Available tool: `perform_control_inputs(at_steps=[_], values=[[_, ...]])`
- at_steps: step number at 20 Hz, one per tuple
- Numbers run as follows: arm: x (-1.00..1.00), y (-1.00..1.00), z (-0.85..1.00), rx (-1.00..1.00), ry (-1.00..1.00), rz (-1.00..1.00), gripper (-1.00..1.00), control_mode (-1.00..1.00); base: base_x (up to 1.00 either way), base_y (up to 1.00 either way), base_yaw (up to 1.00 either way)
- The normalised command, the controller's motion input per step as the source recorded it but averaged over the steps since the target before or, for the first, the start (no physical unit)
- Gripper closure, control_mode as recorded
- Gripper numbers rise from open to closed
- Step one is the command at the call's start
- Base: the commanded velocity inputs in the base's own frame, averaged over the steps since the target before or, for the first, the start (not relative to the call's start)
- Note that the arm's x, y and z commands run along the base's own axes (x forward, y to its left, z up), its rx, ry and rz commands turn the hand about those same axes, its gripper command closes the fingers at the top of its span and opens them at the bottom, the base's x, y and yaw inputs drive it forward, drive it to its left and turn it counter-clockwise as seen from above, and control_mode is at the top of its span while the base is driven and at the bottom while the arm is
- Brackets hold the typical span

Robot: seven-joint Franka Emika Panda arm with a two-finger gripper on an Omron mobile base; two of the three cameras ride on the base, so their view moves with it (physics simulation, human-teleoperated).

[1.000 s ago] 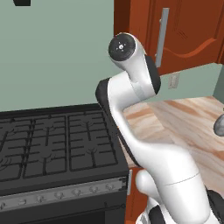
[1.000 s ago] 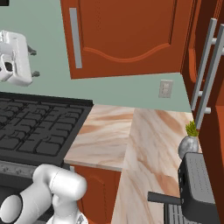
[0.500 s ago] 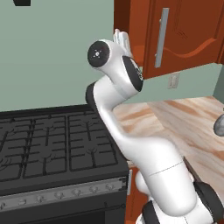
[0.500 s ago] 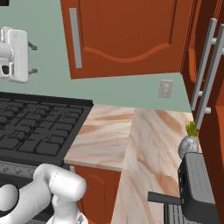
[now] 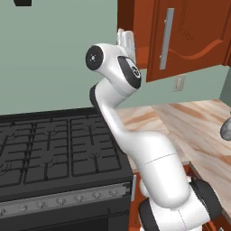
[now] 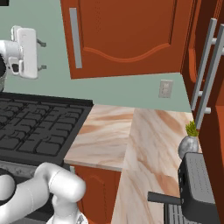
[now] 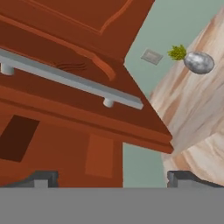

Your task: Get the candle and the beer from the cabinet and move them to the dining counter.

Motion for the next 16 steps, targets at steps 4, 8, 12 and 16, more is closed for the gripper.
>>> perform_control_inputs(at_steps=[4, 8, 12, 16], values=[[0.26, 0.0, -0.02, 0.13, -0.14, -0.1, -1.0, -1.0, 0.0, 0.0, 0.0], [0.31, 0.0, -0.3, 0.2, -0.12, -0.11, -1.0, -1.0, 0.0, 0.0, 0.0], [0.47, -0.03, -0.37, 0.17, -0.12, -0.12, -1.0, -1.0, 0.0, 0.0, 0.0], [0.53, -0.01, -0.32, 0.16, -0.14, -0.09, -1.0, -1.0, 0.0, 0.0, 0.0]])
